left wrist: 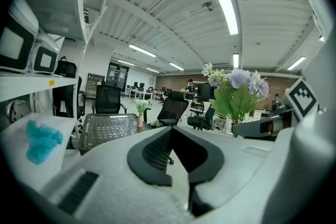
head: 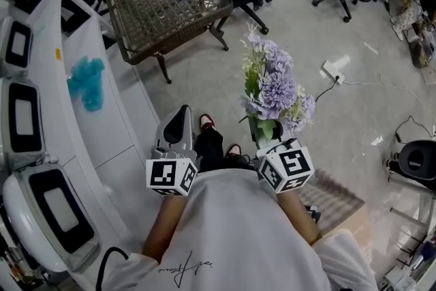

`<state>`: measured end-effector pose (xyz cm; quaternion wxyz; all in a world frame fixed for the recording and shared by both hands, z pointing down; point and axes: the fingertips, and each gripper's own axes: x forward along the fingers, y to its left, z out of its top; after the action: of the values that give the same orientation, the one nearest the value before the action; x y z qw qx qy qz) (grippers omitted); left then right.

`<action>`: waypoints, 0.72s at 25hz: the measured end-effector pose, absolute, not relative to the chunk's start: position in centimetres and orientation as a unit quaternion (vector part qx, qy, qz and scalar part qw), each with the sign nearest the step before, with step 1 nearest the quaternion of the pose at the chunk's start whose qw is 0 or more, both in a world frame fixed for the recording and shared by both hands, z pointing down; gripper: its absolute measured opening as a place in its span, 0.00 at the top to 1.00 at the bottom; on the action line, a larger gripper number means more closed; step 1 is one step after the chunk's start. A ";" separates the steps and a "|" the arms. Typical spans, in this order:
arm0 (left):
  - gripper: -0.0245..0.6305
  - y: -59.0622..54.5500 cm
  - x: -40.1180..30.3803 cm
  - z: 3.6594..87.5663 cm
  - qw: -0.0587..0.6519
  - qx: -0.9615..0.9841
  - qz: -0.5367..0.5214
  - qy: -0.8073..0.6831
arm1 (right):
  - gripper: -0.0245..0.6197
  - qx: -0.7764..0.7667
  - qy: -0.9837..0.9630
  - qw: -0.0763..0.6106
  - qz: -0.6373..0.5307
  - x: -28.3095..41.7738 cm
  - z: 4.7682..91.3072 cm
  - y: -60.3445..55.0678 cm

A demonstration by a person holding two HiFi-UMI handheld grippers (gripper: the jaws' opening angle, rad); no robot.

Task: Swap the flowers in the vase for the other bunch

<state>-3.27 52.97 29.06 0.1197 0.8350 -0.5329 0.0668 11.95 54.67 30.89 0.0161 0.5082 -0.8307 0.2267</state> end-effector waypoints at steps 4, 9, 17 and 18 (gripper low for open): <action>0.97 51.1 -3.5 29.1 0.123 0.834 0.070 -0.534 | 0.92 0.512 -0.828 0.020 0.228 11.7 30.8 52.9; 0.97 49.3 -3.9 29.3 0.130 0.834 0.072 -0.532 | 0.92 0.512 -0.826 0.026 0.233 11.2 31.0 51.1; 0.97 45.8 -4.9 29.5 0.140 0.836 0.071 -0.525 | 0.92 0.518 -0.821 0.033 0.237 10.2 31.0 47.8; 0.97 45.3 -5.0 29.5 0.140 0.837 0.071 -0.524 | 0.92 0.519 -0.820 0.033 0.238 10.0 31.0 47.4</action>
<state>-5.01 45.31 29.51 0.1403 0.8369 -0.5243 0.0705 10.00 47.38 30.98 0.0333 0.5191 -0.8203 0.2378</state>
